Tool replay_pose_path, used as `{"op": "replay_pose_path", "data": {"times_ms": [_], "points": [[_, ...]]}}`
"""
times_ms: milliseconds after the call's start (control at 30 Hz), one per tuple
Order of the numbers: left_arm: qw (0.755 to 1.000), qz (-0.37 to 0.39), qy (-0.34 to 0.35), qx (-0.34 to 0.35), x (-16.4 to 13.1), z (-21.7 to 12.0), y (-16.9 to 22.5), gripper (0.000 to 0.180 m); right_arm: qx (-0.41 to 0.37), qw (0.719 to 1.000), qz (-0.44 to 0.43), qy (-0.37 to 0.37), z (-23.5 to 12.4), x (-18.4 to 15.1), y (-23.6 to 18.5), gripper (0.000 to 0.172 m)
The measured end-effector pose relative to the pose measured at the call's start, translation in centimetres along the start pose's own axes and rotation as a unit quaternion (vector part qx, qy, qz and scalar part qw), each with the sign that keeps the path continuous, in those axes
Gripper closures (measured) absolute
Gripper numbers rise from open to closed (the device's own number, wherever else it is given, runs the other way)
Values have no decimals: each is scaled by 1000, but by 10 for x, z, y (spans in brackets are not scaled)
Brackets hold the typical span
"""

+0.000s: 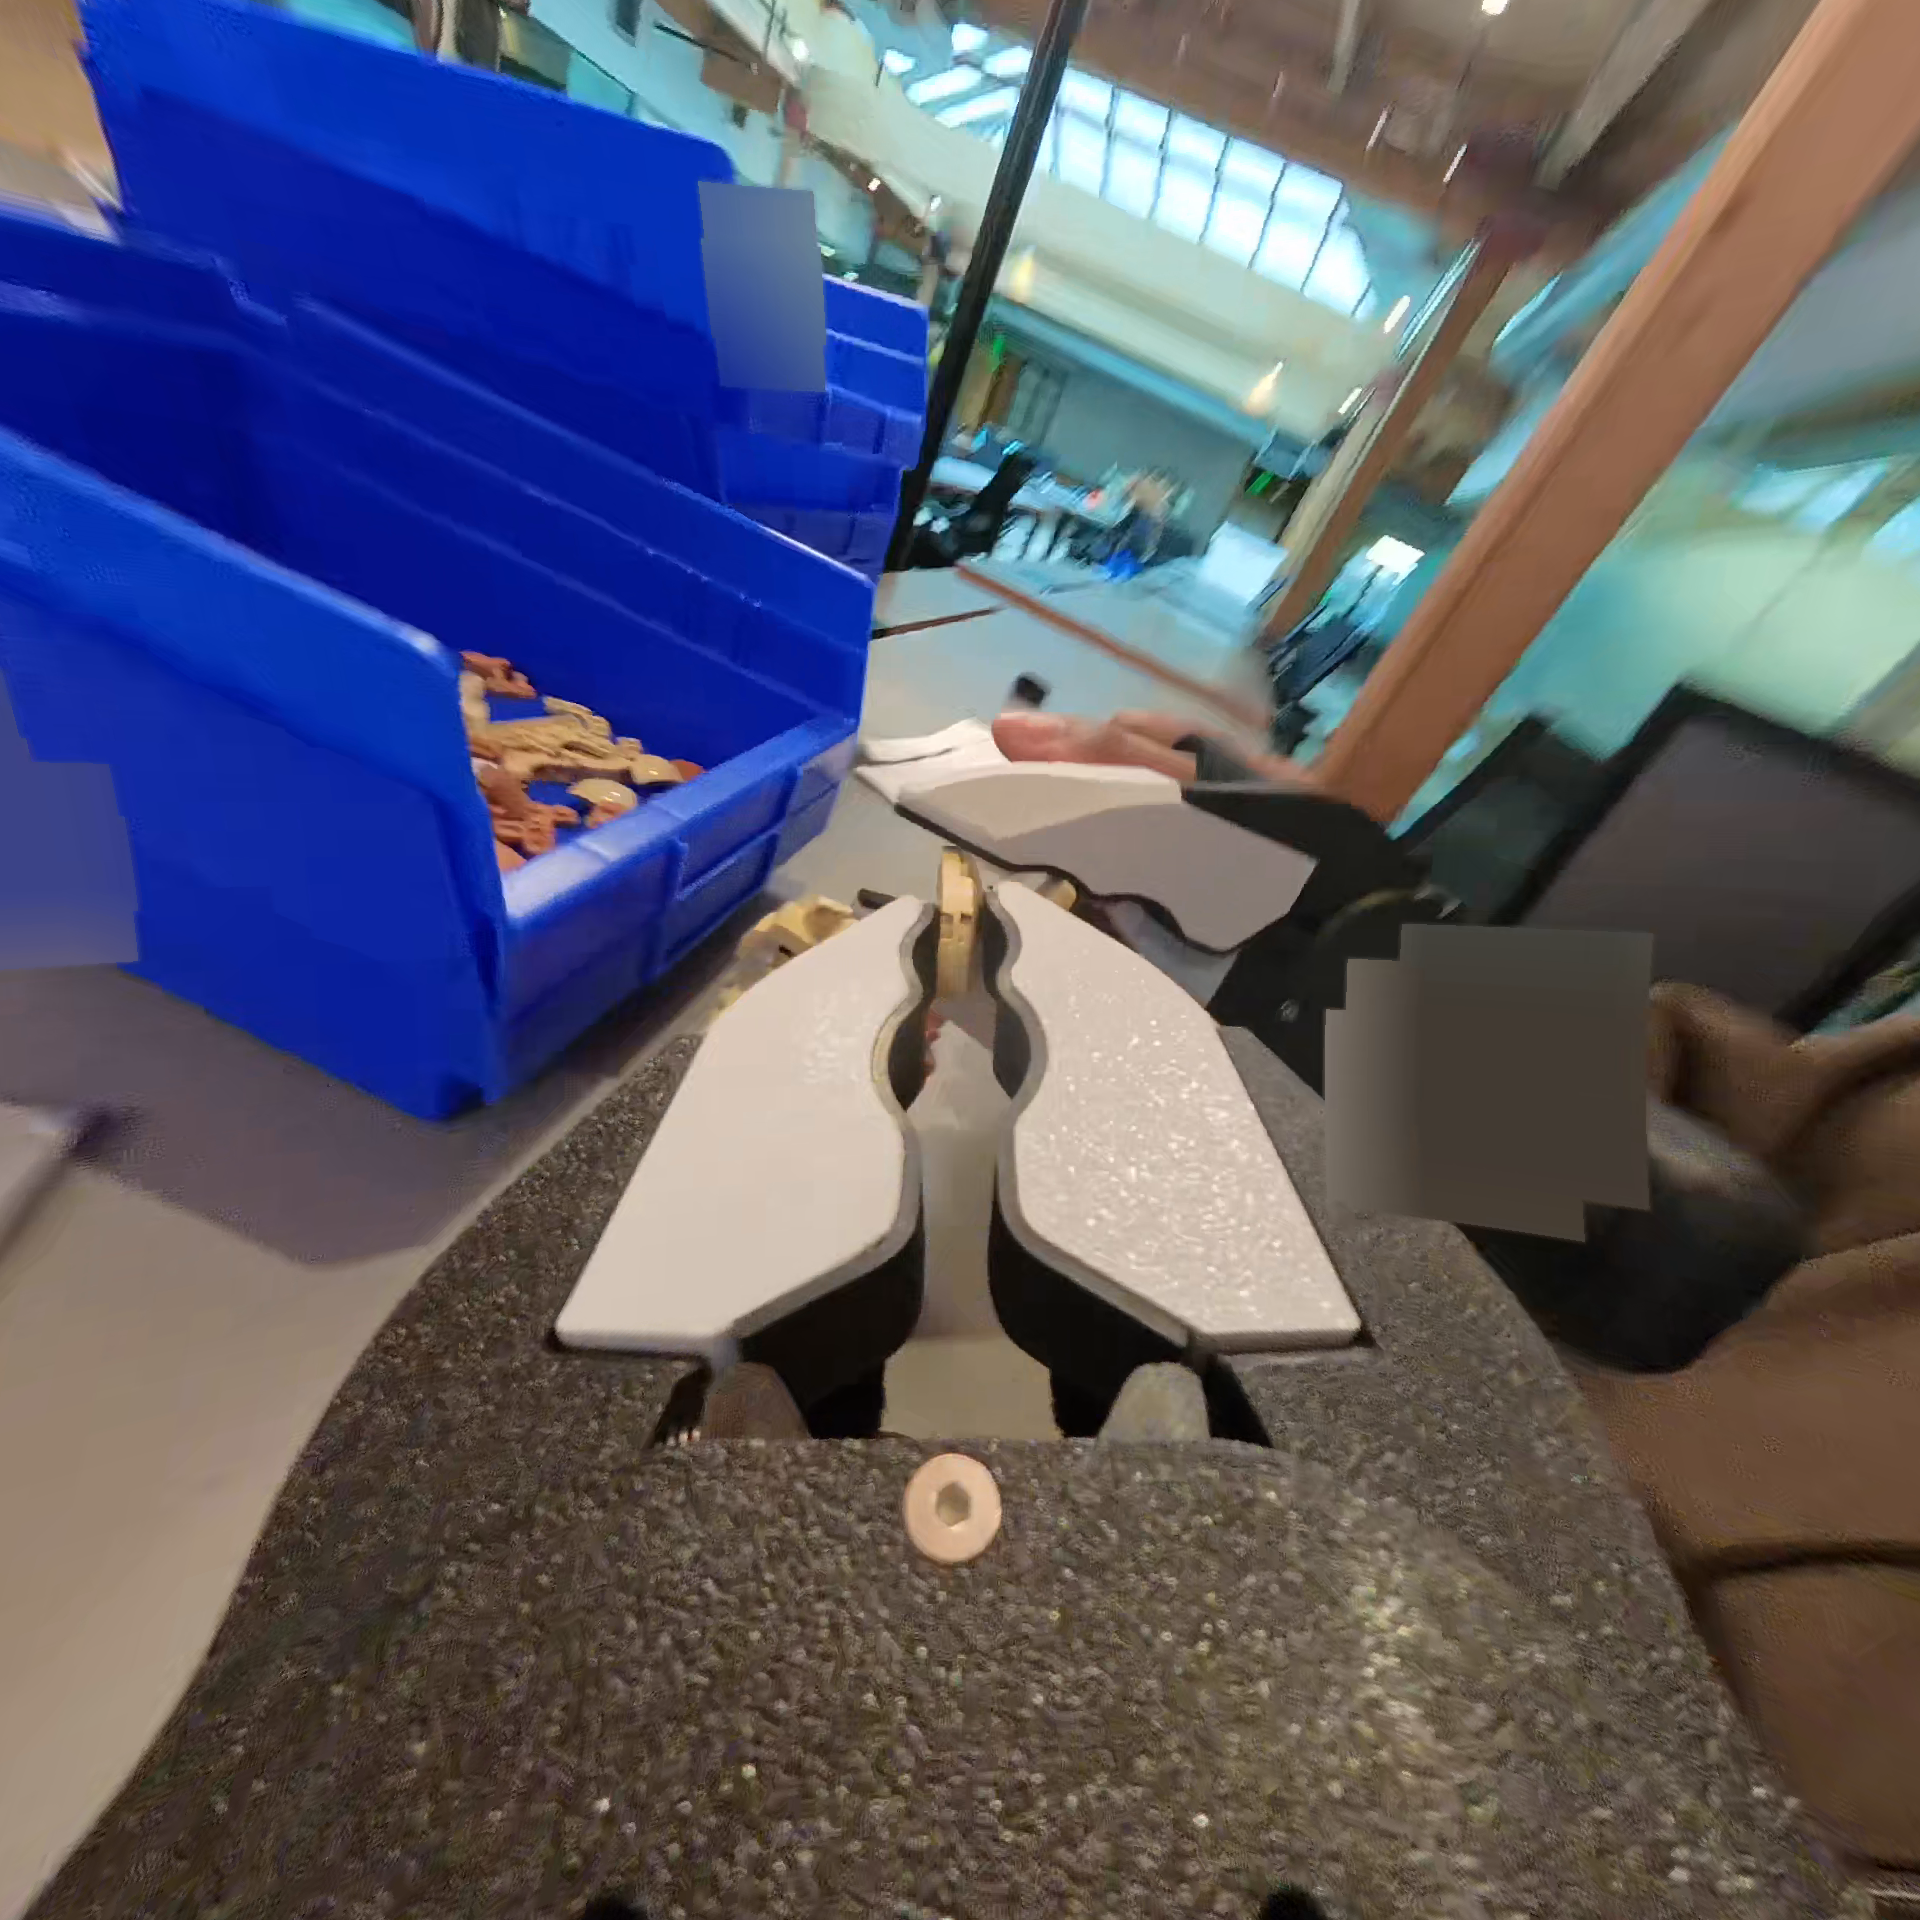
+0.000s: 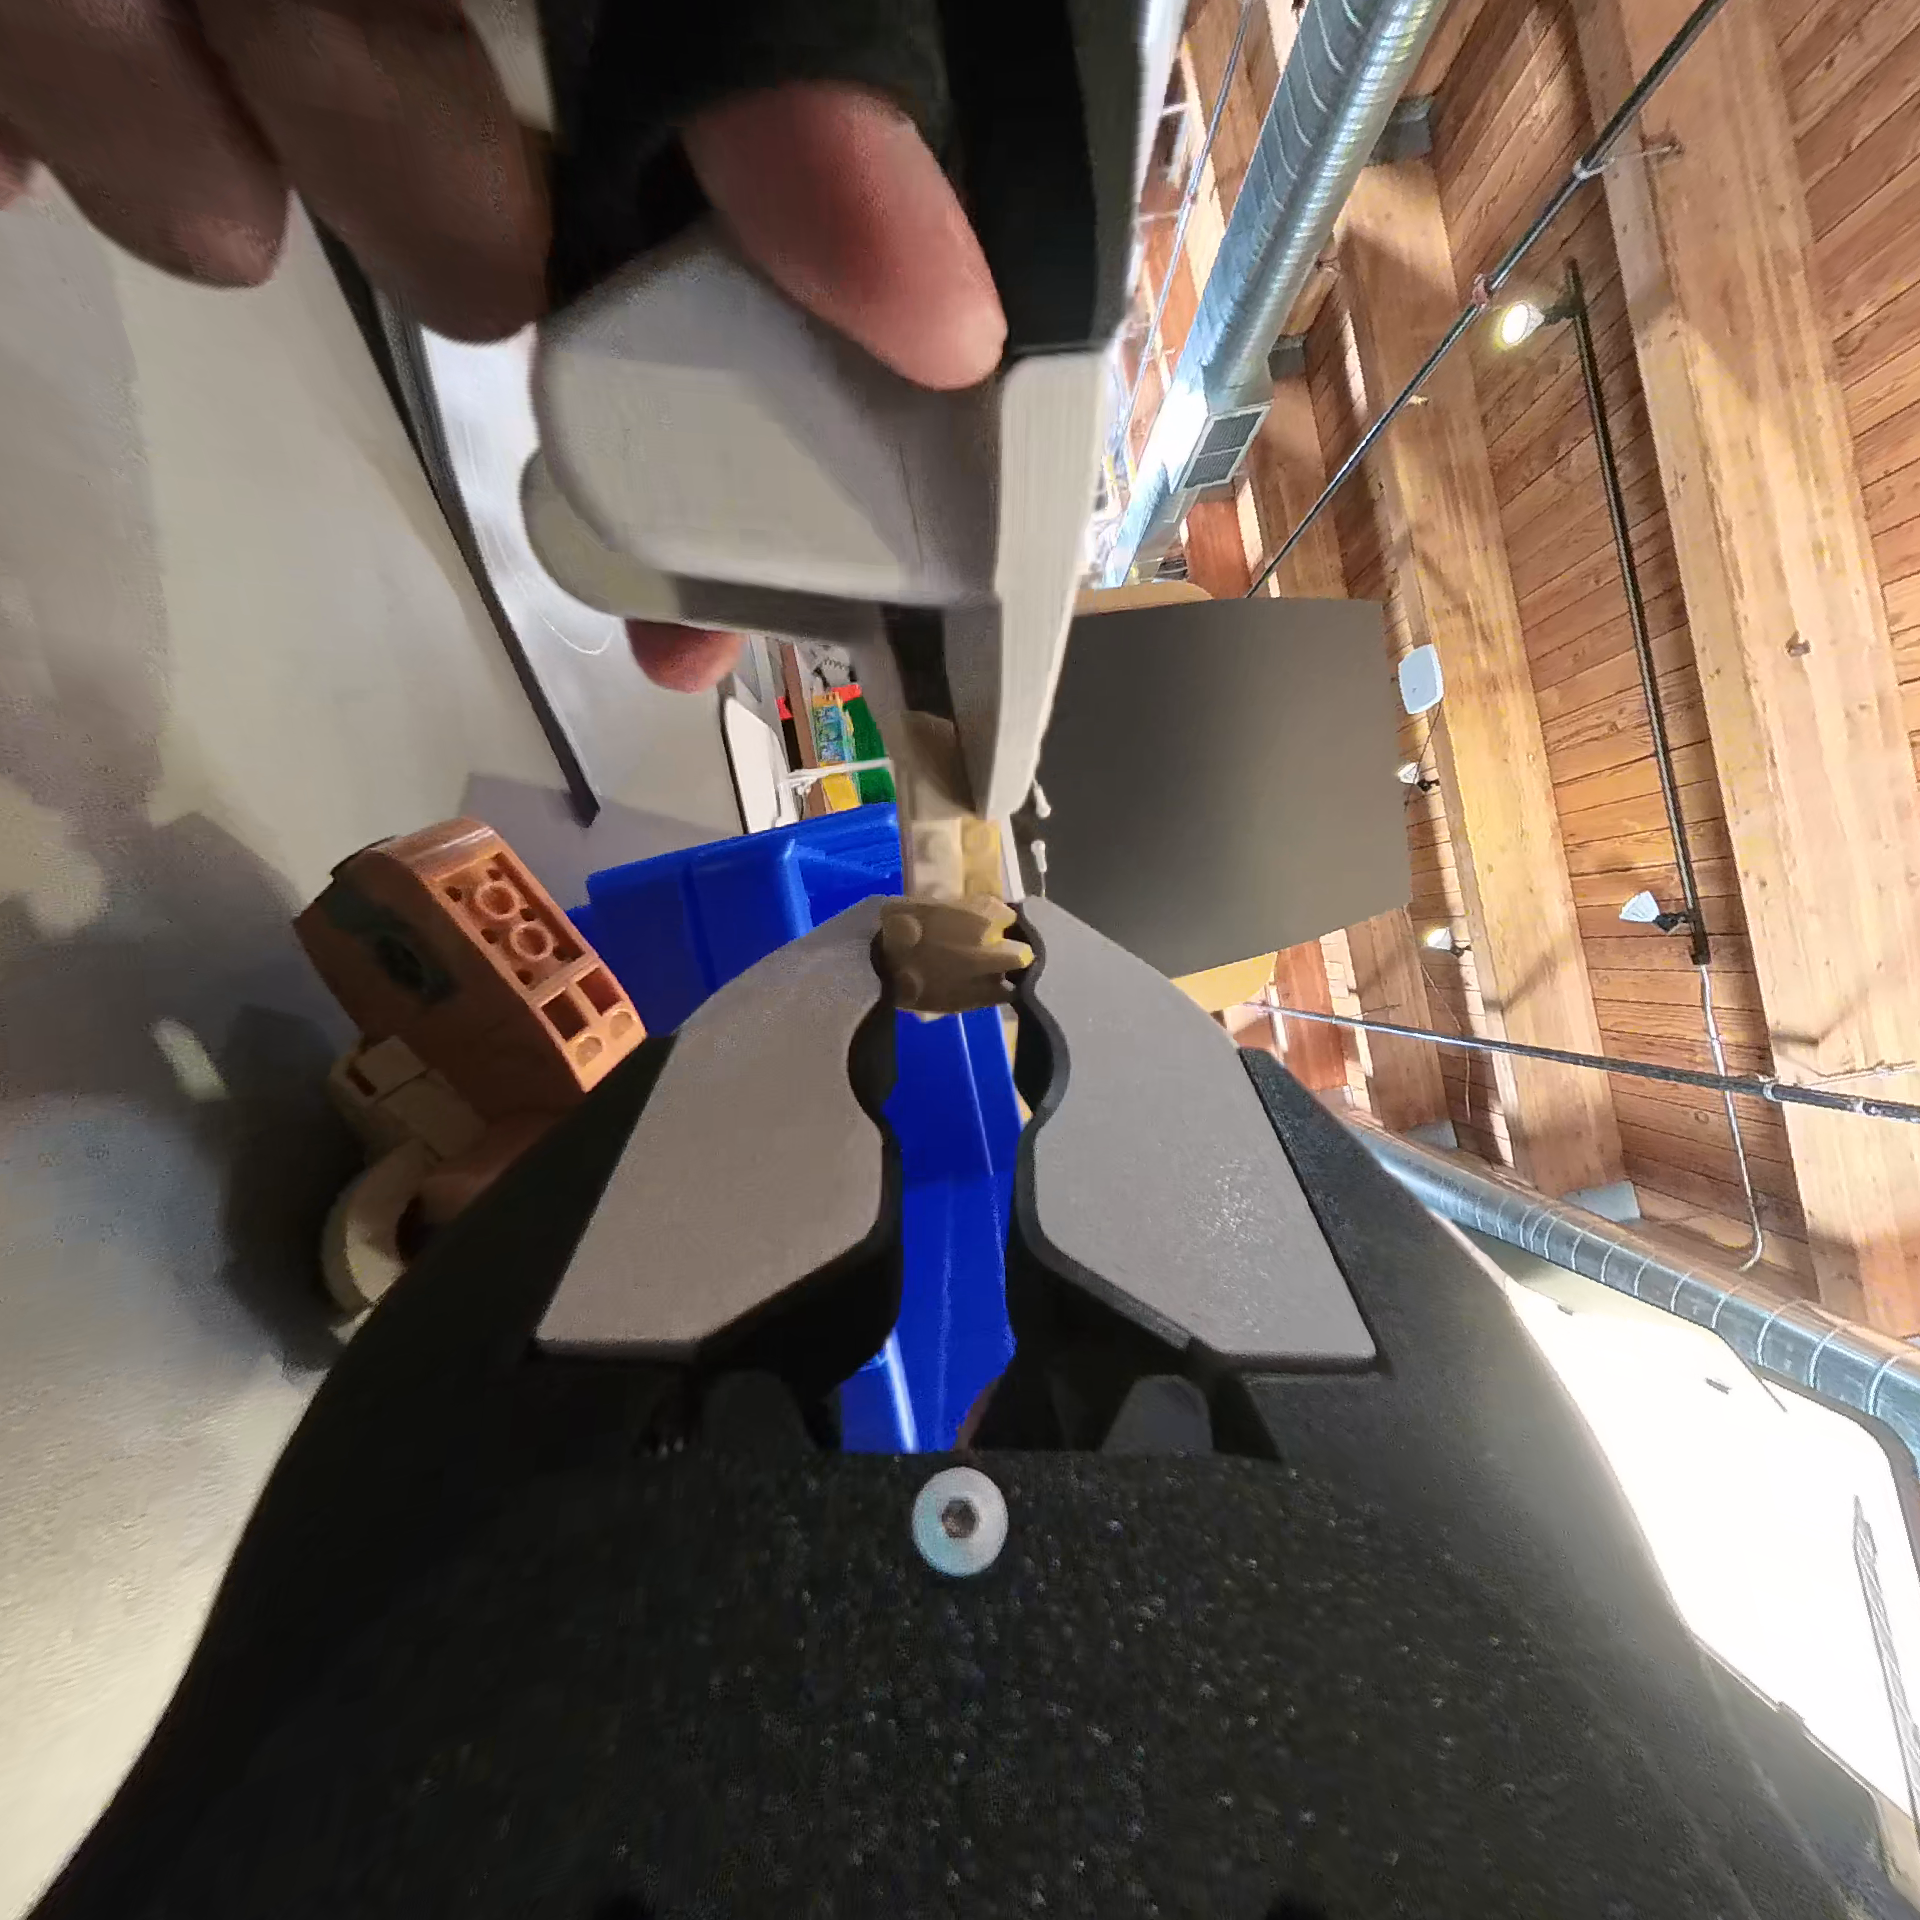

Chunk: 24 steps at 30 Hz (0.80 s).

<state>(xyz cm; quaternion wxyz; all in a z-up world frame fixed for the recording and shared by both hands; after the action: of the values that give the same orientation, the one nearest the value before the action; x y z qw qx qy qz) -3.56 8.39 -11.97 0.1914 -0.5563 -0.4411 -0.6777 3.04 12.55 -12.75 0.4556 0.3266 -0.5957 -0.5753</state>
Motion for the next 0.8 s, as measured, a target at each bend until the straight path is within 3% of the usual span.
{"op": "replay_pose_path", "data": {"times_ms": [100, 167, 300, 367, 533, 700, 800], "points": [[992, -109, 49, -32, 6, -8, -14, 173, -15, 1000, 17, 14, 0, 2, 6, 154], [987, -139, 74, -34, 10, -14, -21, 173, -22, 999, 41, 15, 1, 1, 13, 155], [984, -141, 111, -25, 18, -22, -26, 173, -9, 996, 86, -11, 15, -14, 30, 154], [983, -135, 118, -23, 21, -23, -26, 173, 38, 991, 113, -66, 32, -33, 34, 154], [987, -111, 113, -8, 21, -24, -27, 173, 157, 947, 207, -191, 72, -79, 34, 145], [989, -98, 110, -2, 22, -27, -30, 173, 158, 929, 277, -190, 76, -98, 36, 135], [990, -94, 104, -1, 22, -28, -29, 173, 152, 935, 271, -172, 63, -96, 37, 132]]}}
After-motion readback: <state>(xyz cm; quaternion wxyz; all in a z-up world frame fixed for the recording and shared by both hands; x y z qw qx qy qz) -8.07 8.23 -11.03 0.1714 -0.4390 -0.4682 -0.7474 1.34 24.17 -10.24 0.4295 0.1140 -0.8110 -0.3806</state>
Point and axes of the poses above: each gripper's, where its closed fingertips meet, z out along the fingers, x out of its top, y = z × x across the jaws, the point moved 5 cm from there along -z, back along the fingers, and after that the axes turned 1 degree about x, right-handed, at the moved point
